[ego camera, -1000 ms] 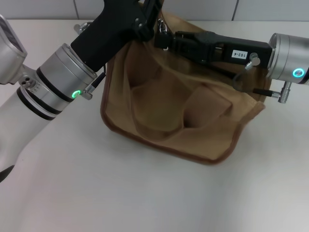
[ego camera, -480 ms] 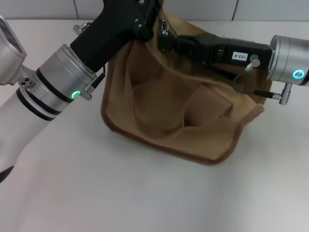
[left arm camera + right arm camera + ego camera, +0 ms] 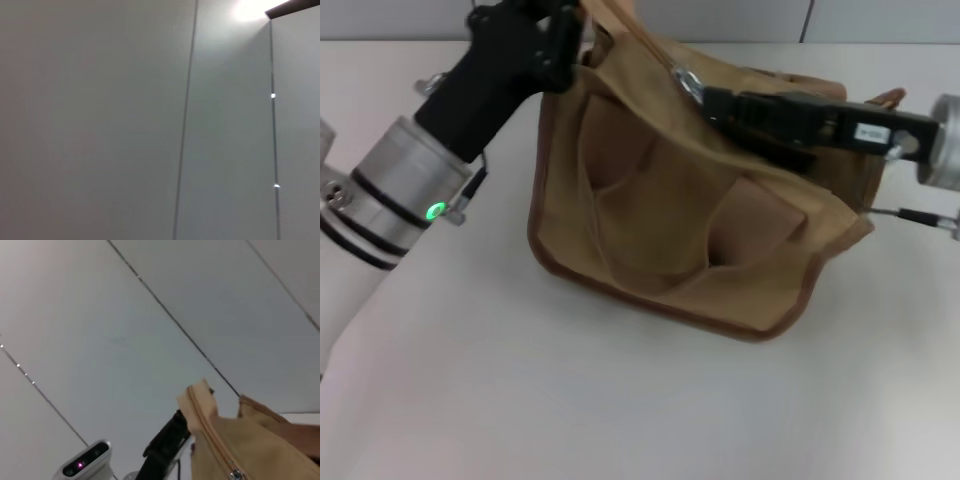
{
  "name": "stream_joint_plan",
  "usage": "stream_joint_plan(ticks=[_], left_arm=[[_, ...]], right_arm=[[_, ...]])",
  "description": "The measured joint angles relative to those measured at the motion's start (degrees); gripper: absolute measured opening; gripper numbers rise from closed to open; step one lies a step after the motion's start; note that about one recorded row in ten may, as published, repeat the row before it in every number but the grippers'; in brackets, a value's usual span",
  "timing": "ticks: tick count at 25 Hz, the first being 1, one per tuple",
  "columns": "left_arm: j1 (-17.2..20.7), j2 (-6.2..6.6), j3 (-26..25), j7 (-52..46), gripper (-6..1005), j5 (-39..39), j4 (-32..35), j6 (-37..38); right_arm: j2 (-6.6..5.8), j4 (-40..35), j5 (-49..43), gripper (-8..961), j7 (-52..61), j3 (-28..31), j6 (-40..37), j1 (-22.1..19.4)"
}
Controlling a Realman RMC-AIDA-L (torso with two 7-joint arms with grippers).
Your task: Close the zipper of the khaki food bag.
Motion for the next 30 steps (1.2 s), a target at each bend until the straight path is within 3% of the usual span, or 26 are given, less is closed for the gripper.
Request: stream_joint_plan(ticks=[10,18,23,24,30], left_arm=[[3.19,0.23,-3.07,0.36,22,0.03,1.12,-0.53],[3.27,0.11,-3.12,0.36,22,0.05,1.04,-2.04],[3.87,0.05,-3.14,0.38,22,-0.03,0.91,-2.36],[4.12,0.01,-3.14,0.38,23,-0.03,0.88,-2.39],[5.06,-0.01,-2.38,0.41,40,0.55,0.90,-2.45]], right_arm=[[-1.43,-0.19,0.41,5,1.74,1.12,-1.57,-7.43],[-1.79,-0.21,0.17,5,1.33,6.86,-5.44,-13.41],[-2.52,0.47,0.34,6,-4.03,13.91,-14.11,-16.99],[-2.25,0.62,0.42,6,-7.08,17.20,-17.50,-18.48],[-0.43,0.89,0.38,158,-17.10,20.30,-21.98,-21.42]])
